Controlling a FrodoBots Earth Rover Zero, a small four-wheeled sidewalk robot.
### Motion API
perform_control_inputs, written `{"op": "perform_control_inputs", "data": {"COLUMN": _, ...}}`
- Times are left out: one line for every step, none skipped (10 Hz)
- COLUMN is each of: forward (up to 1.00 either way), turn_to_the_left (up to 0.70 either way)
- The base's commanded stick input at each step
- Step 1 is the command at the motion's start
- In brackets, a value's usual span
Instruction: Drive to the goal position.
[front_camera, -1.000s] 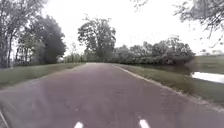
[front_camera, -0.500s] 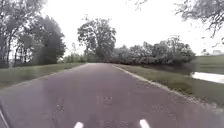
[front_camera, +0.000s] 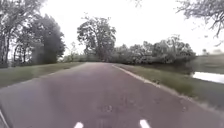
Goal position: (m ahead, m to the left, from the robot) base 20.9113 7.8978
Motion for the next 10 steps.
{"op": "perform_control_inputs", "data": {"forward": 0.7, "turn_to_the_left": 0.0}}
{"op": "perform_control_inputs", "data": {"forward": 0.7, "turn_to_the_left": 0.0}}
{"op": "perform_control_inputs", "data": {"forward": 0.7, "turn_to_the_left": 0.0}}
{"op": "perform_control_inputs", "data": {"forward": 0.7, "turn_to_the_left": 0.0}}
{"op": "perform_control_inputs", "data": {"forward": 0.7, "turn_to_the_left": 0.0}}
{"op": "perform_control_inputs", "data": {"forward": 0.7, "turn_to_the_left": 0.0}}
{"op": "perform_control_inputs", "data": {"forward": 0.7, "turn_to_the_left": 0.0}}
{"op": "perform_control_inputs", "data": {"forward": 0.7, "turn_to_the_left": 0.0}}
{"op": "perform_control_inputs", "data": {"forward": 0.7, "turn_to_the_left": 0.0}}
{"op": "perform_control_inputs", "data": {"forward": 0.7, "turn_to_the_left": 0.0}}
